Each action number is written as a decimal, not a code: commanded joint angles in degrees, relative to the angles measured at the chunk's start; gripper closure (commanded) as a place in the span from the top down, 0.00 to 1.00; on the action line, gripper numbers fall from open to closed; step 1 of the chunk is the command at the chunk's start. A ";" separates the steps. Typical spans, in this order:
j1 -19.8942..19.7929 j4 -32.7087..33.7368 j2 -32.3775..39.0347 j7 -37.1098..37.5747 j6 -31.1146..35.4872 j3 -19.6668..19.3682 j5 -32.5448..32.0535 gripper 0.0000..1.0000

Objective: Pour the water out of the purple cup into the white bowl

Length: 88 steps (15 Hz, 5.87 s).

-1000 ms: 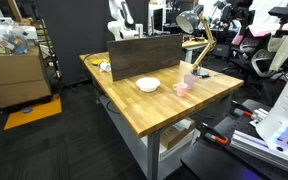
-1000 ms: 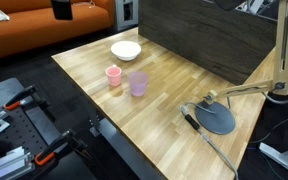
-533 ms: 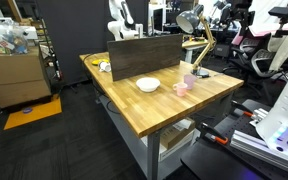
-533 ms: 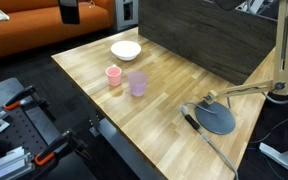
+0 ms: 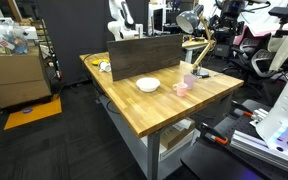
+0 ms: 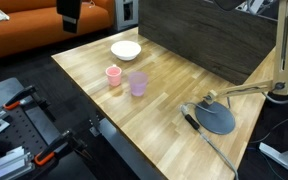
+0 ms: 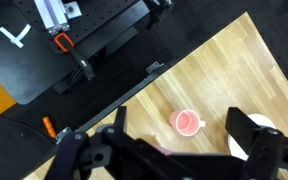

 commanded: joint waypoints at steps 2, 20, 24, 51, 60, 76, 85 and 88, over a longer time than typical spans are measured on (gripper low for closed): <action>-1.46 7.75 11.30 9.67 -0.69 1.08 4.92 1.00; -6.46 15.62 32.79 17.48 0.45 -3.93 19.47 1.00; -6.44 15.07 33.34 15.94 1.98 -3.82 18.59 1.00; -8.41 32.61 58.23 21.03 -8.38 -2.34 35.45 1.00; -7.13 37.91 64.38 23.81 -8.46 -1.21 34.48 1.00; -5.25 34.40 59.38 17.65 -5.87 -1.48 30.71 1.00; -5.94 29.29 53.87 13.77 -9.49 -0.23 28.99 1.00; -5.85 30.45 54.78 14.60 -9.76 -0.30 29.56 1.00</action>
